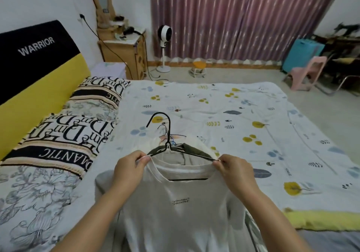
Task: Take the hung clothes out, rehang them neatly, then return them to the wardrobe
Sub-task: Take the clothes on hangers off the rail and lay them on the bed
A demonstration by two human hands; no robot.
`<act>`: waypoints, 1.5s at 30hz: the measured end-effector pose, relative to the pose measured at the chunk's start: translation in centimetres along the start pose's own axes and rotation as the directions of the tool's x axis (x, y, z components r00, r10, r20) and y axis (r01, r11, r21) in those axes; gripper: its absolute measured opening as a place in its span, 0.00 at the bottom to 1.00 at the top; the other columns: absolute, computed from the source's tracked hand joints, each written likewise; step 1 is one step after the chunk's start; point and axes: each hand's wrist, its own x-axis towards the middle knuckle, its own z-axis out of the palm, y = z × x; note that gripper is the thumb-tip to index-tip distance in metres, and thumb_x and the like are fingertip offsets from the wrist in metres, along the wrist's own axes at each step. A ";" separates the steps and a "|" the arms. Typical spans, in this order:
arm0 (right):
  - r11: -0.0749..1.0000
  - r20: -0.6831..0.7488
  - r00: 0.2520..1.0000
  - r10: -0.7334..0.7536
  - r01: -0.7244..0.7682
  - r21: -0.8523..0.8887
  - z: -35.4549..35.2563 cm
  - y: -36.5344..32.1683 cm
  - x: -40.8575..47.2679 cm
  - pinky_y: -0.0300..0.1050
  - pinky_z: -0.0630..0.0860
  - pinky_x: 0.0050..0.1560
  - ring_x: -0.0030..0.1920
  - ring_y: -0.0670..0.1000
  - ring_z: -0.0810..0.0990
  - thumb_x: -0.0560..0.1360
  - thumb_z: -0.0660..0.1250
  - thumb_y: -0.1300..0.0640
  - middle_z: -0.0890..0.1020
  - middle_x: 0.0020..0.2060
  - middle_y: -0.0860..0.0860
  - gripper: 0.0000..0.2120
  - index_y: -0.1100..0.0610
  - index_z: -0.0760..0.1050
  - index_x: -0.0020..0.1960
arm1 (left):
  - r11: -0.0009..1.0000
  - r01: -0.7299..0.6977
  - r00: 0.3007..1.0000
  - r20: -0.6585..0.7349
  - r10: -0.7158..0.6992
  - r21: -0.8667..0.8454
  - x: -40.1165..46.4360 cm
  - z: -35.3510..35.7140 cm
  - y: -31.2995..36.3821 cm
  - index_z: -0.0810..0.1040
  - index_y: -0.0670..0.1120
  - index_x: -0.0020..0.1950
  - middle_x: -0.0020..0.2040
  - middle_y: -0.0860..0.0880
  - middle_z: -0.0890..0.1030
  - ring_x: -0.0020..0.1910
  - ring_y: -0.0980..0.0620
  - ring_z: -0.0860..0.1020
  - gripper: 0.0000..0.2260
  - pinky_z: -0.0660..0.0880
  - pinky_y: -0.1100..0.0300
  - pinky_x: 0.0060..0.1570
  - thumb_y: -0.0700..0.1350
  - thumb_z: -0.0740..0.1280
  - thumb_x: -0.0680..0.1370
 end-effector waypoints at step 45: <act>0.984 0.514 0.855 0.063 0.034 -0.177 13.4 -3.4 11.0 0.46 0.68 0.60 0.63 0.55 0.71 0.79 0.55 0.55 0.73 0.62 0.54 0.15 0.56 0.69 0.64 | 0.880 -0.149 0.884 0.459 -0.086 0.452 12.9 7.3 -5.5 0.71 0.49 0.65 0.62 0.51 0.76 0.59 0.51 0.73 0.15 0.68 0.60 0.54 0.50 0.56 0.80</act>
